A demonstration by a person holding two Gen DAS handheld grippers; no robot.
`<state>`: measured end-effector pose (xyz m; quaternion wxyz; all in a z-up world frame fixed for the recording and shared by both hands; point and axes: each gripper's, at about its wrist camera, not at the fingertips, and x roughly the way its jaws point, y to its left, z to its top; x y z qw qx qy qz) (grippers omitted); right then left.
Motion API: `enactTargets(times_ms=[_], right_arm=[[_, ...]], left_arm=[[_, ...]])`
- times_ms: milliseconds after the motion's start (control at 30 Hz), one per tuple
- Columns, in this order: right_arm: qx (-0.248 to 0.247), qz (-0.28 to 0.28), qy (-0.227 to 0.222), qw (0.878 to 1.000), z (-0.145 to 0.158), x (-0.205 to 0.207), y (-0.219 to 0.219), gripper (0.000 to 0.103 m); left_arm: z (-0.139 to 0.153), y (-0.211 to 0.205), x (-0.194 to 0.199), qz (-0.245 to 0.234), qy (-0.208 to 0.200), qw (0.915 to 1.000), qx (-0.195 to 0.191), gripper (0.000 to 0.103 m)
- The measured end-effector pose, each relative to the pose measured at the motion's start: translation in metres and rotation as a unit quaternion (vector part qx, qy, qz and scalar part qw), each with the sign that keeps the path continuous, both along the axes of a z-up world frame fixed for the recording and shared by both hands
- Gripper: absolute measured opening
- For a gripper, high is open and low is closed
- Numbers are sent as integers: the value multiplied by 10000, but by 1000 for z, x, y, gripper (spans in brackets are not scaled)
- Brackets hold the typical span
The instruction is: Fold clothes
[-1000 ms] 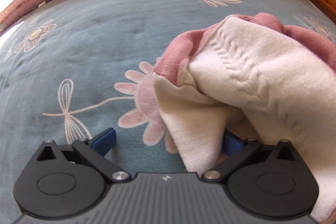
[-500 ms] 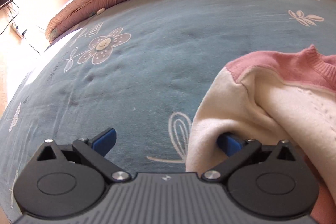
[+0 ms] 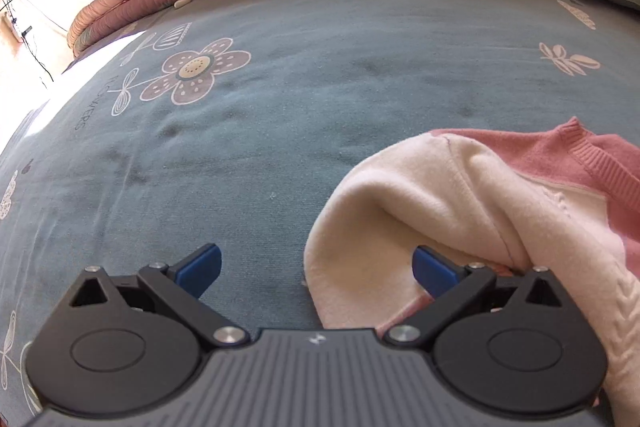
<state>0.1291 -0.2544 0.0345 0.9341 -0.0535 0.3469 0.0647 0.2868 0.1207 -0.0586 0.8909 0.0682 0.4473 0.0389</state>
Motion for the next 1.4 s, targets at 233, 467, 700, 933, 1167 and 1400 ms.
enactTargets(times_ms=[233, 467, 700, 933, 1167, 1400], right_arm=[[163, 6, -10, 9999, 0, -7, -1, 103], [188, 10, -50, 9998, 4, -18, -1, 103], [197, -40, -64, 9998, 5, -26, -4, 103], [176, -1, -120, 9998, 8, -29, -7, 103], [350, -108, -36, 9993, 4, -21, -22, 103], [687, -421, -143, 9966, 13, -25, -54, 103]], left_arm=[[25, -11, -78, -422, -182, 9958, -787, 102], [3, -34, -90, -87, -87, 9971, -747, 102], [-3, -72, -71, 279, -433, 9985, -192, 102], [-34, -56, -62, 397, -228, 9959, 783, 103], [-19, 18, -47, 1159, -116, 9801, 1608, 103], [5, 22, -72, 291, 226, 9973, 629, 102]])
